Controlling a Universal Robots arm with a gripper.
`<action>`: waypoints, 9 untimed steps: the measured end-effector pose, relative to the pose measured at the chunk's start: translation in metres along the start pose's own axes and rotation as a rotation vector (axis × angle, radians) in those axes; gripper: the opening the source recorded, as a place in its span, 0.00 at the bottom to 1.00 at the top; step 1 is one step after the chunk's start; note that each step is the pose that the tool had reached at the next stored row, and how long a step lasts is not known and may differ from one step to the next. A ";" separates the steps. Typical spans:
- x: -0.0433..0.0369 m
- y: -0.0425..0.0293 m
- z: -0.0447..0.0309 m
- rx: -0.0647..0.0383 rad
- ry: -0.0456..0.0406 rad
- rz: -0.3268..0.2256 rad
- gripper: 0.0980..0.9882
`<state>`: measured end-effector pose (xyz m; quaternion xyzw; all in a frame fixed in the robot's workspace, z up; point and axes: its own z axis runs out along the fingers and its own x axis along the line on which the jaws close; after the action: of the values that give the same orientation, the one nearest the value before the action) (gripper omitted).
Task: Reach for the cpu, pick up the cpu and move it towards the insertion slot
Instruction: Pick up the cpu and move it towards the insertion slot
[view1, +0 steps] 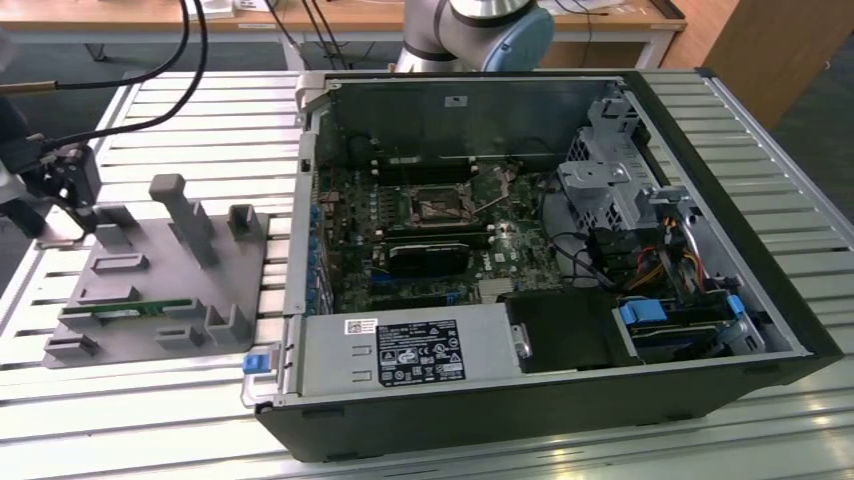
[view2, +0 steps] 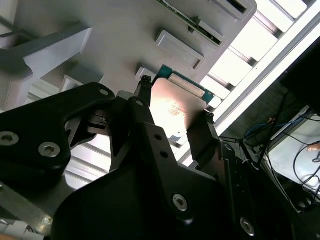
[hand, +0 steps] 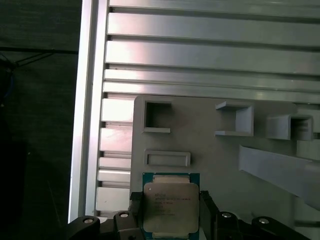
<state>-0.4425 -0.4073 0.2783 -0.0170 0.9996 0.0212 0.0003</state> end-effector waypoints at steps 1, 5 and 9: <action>0.0000 0.0000 -0.0008 0.000 0.0000 0.000 0.49; 0.0000 0.0002 -0.0035 0.000 -0.0002 0.000 0.49; 0.0000 0.0003 -0.0060 0.000 -0.0001 0.000 0.49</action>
<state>-0.4425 -0.4073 0.2843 -0.0170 0.9996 0.0212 0.0003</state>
